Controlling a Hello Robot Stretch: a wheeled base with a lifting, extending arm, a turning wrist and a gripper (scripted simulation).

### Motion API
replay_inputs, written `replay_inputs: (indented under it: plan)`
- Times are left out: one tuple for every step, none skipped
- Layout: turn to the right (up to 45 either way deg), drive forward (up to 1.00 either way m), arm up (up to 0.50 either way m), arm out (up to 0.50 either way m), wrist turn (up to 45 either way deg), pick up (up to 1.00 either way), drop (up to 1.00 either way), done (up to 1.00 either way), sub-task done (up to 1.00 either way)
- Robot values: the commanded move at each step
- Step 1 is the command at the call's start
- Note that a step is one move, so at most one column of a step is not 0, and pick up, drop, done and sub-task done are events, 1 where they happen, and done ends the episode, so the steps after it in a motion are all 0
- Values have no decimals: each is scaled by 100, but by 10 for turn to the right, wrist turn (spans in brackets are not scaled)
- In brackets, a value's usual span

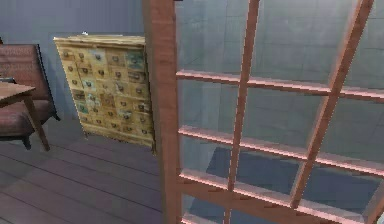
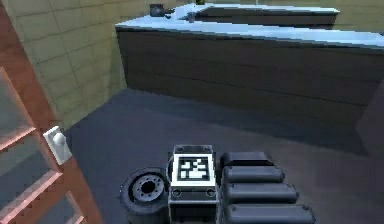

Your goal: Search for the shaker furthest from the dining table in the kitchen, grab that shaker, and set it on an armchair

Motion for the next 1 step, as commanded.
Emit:
replay_inputs:
  plan:
    - [0, 5, 0, 0, 0, 0, 0, 0, 0]
